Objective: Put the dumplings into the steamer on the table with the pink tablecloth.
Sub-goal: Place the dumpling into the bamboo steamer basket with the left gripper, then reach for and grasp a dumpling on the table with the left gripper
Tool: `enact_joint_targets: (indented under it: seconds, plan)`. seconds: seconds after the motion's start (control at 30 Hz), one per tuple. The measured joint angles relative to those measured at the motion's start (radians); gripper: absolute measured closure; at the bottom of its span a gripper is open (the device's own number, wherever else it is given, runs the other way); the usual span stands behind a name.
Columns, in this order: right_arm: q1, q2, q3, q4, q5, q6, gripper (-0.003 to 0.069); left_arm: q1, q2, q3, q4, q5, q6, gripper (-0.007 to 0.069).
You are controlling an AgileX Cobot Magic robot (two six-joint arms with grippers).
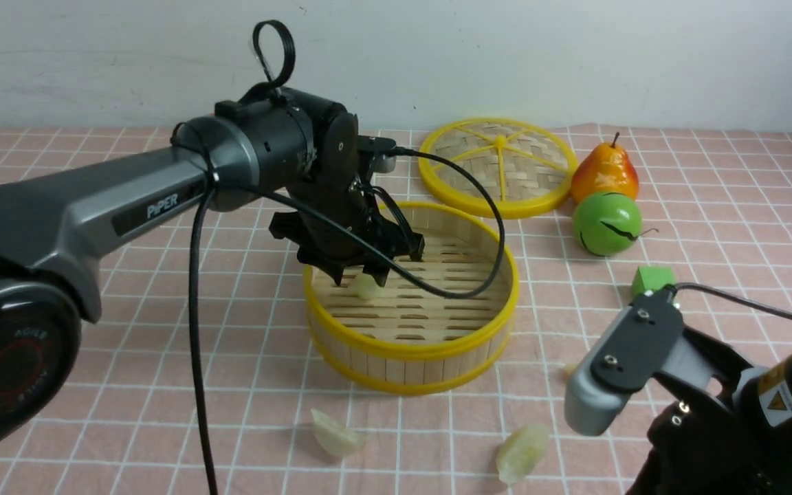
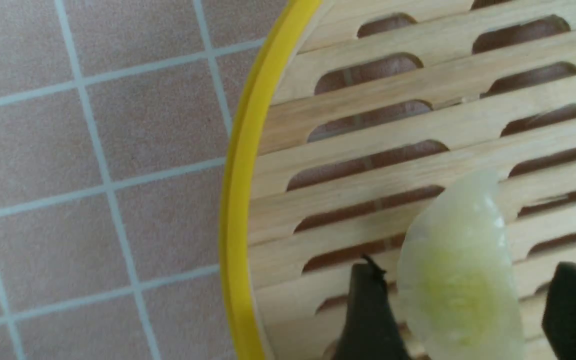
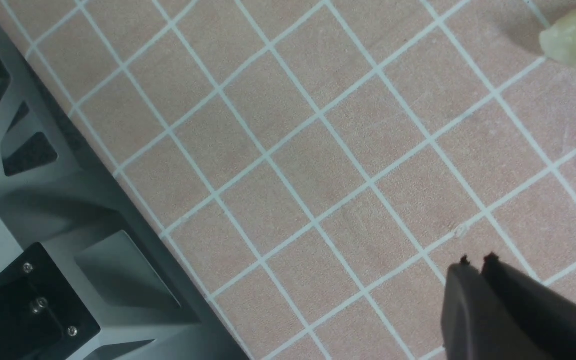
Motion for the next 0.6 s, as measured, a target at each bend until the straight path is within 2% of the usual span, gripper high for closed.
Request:
enact_joint_targets:
  seconds: [0.1,0.3,0.47,0.6]
  plan:
    - [0.0,0.0,0.0,-0.004,-0.007,0.0,0.0619,0.0,-0.038,-0.038,-0.003,0.115,0.031,0.0095]
    - [0.0,0.0,0.0,-0.006,-0.006,0.0,0.0613,-0.031,-0.14,-0.071,-0.057,0.337,0.2,0.008]
    - [0.0,-0.008,0.0,-0.002,0.042,0.0,0.0603,-0.122,-0.235,-0.038,-0.108,0.357,0.342,0.0088]
    - [0.0,-0.047,0.0,-0.002,0.081,0.0,0.0598,-0.165,-0.321,0.073,-0.125,0.357,0.467,0.0089]
